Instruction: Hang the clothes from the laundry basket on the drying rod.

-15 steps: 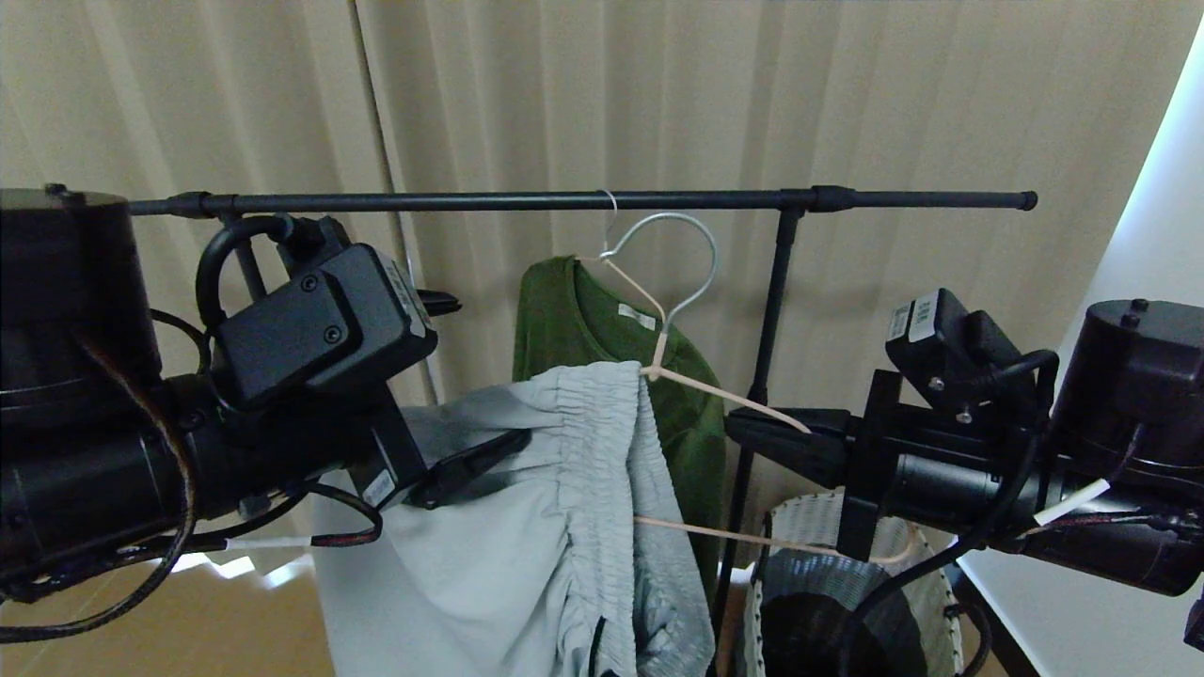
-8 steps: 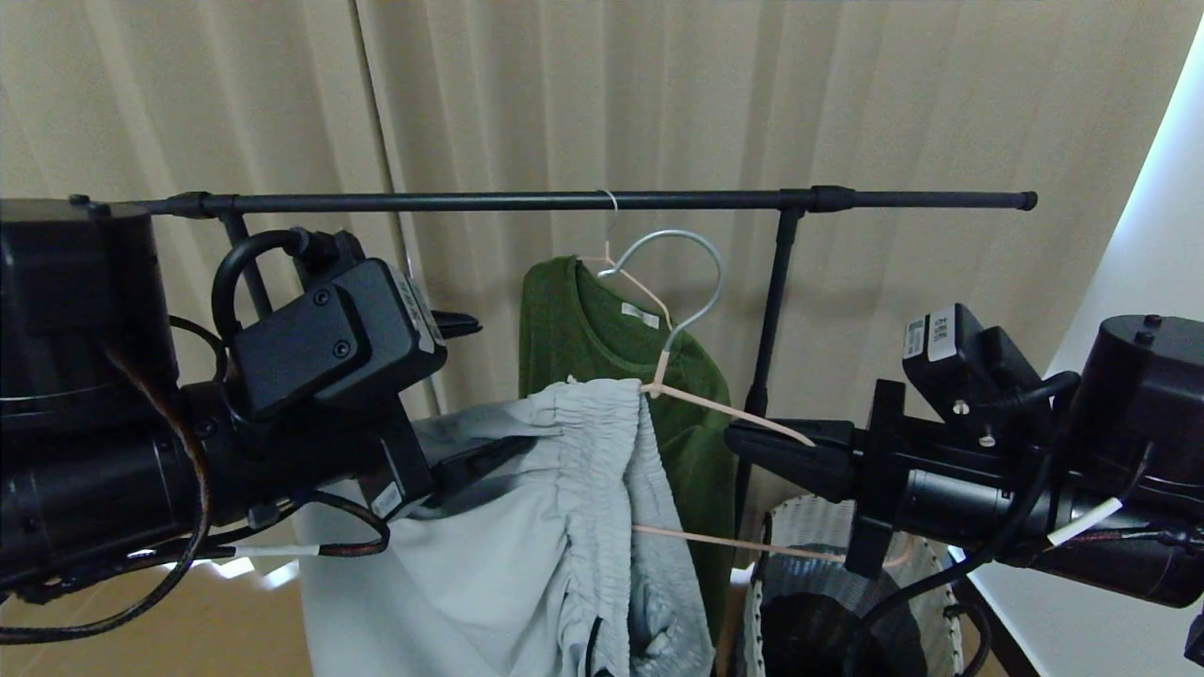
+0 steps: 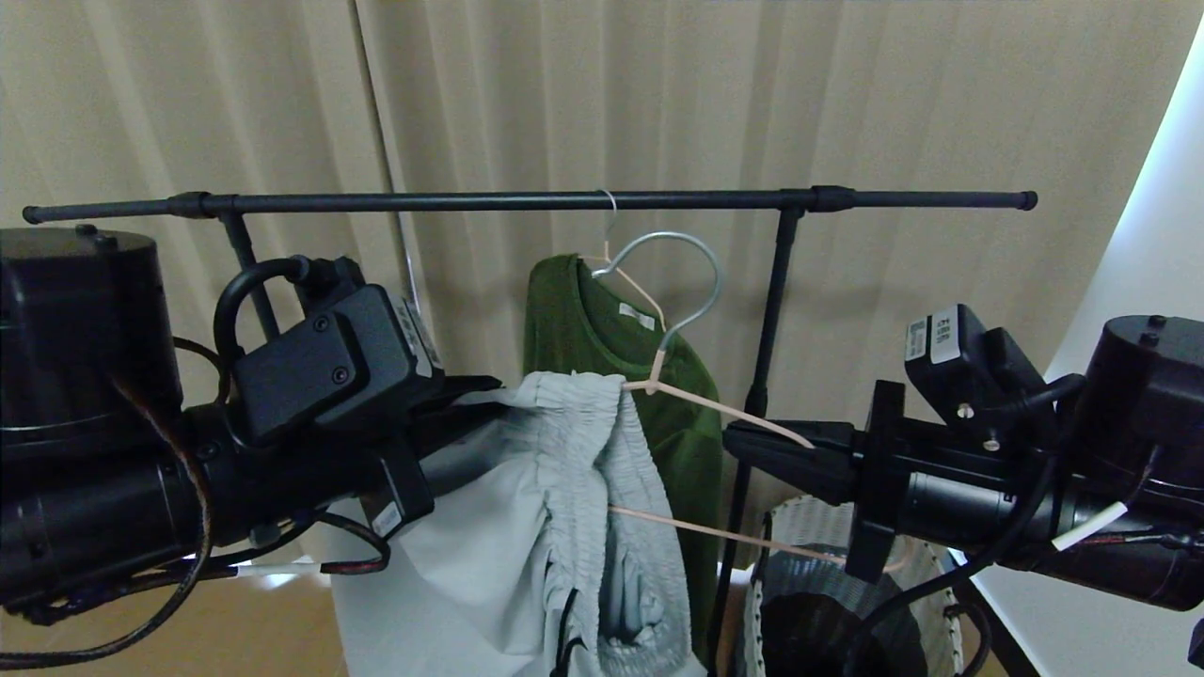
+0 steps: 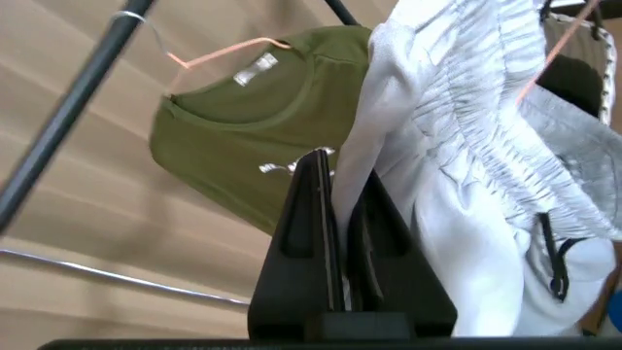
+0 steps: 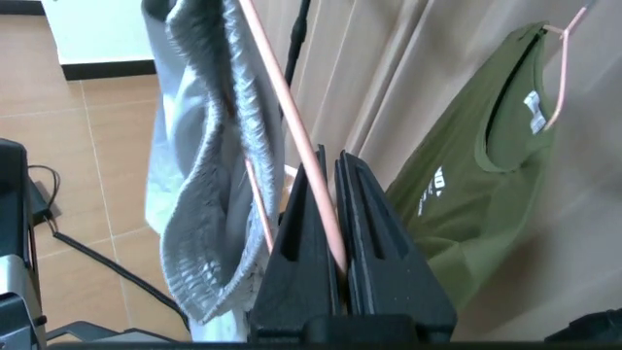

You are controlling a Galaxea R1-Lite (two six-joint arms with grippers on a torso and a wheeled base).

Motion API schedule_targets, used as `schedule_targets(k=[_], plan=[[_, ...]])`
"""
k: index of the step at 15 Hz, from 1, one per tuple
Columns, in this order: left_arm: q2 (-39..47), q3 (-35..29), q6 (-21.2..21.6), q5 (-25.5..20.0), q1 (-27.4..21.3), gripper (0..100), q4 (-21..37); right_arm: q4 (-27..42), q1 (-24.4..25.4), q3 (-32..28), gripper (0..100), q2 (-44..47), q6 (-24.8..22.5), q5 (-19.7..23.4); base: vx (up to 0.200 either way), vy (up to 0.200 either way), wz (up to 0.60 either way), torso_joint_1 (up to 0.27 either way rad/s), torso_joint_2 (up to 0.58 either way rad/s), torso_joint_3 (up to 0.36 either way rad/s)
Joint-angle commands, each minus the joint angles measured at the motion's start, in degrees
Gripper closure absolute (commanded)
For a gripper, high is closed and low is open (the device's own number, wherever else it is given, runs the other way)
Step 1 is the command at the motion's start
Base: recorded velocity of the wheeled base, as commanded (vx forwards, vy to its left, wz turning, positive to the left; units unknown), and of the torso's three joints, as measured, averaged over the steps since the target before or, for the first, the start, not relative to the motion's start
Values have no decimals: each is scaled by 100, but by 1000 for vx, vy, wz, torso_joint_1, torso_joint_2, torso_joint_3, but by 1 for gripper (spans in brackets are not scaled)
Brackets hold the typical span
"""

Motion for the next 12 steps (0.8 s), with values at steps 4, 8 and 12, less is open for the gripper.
schedule_targets(k=[4, 8, 12], plan=[[-56, 310, -39, 108, 67, 100, -410, -10, -3, 30, 100, -2, -10, -39, 0, 0, 0, 0, 0, 0], [-91, 310, -197, 213, 137, 100, -410, -18, -3, 65, 0, -28, -10, -118, 0, 0, 0, 0, 0, 0], [-91, 486, -874, 1426, 383, 100, -401, -168, -135, 206, 0, -266, -98, -900, 0, 0, 0, 0, 0, 0]])
